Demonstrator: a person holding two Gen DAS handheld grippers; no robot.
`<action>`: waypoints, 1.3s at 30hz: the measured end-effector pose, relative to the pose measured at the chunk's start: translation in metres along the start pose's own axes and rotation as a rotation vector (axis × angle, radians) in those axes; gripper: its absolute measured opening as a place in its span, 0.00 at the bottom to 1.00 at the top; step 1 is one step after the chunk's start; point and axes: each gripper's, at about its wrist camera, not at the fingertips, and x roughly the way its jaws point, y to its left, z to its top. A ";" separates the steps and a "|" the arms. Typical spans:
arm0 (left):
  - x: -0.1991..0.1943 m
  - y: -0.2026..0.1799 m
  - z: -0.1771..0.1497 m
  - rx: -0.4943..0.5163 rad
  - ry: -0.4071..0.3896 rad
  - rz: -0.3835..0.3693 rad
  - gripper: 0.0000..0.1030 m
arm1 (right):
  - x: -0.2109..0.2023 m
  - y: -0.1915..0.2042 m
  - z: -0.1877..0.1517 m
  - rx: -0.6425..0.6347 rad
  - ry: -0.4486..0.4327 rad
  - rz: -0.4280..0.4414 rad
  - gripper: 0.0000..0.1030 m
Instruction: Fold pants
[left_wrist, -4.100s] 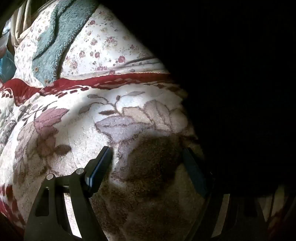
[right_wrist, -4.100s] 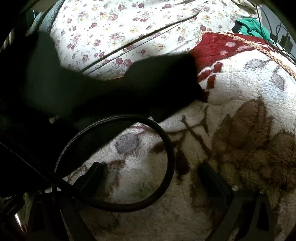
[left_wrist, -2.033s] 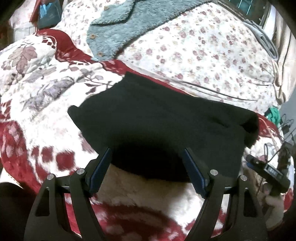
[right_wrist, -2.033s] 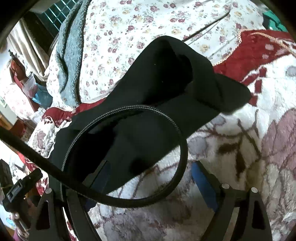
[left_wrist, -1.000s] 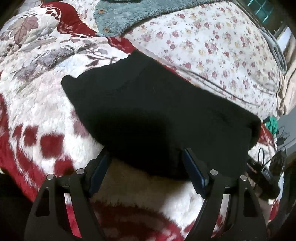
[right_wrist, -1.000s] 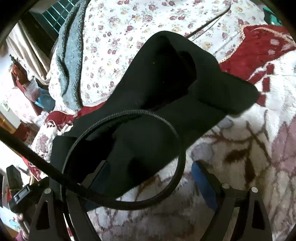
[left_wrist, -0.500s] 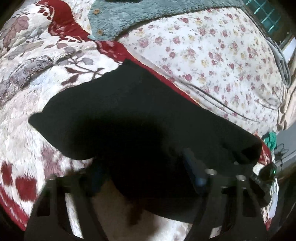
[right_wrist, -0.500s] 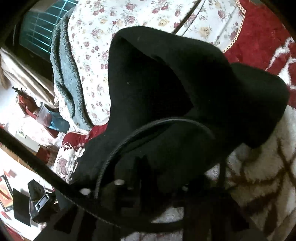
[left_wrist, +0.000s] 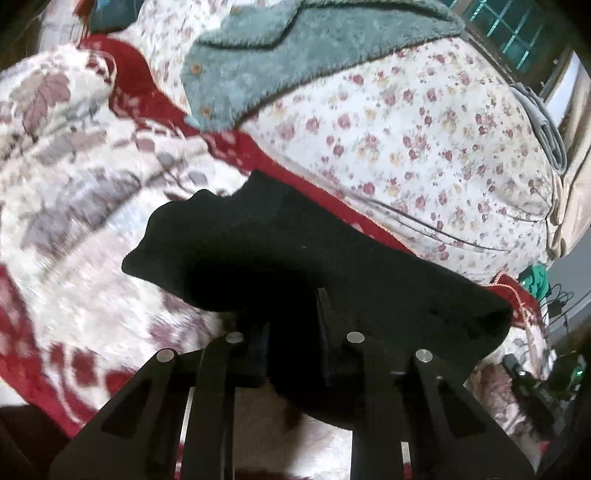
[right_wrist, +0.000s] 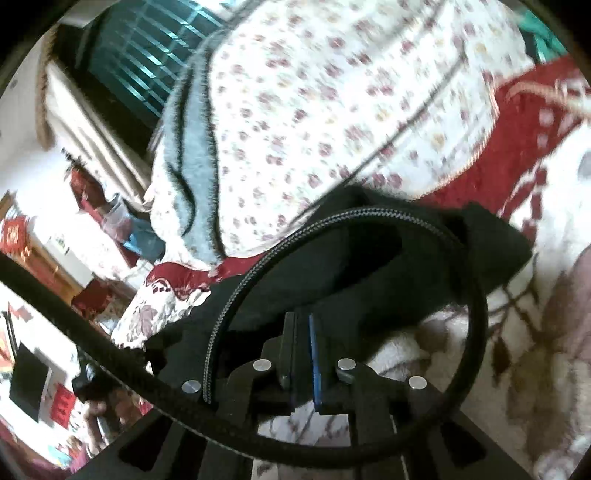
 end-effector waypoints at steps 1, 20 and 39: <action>-0.001 0.002 0.000 -0.001 -0.002 0.009 0.18 | -0.002 0.001 -0.001 0.000 0.011 -0.014 0.05; 0.011 0.013 0.017 -0.004 -0.003 0.061 0.18 | 0.096 -0.084 0.016 0.350 0.029 0.014 0.08; -0.015 0.061 -0.010 0.005 0.054 0.189 0.25 | -0.002 -0.011 -0.069 0.209 0.214 -0.104 0.22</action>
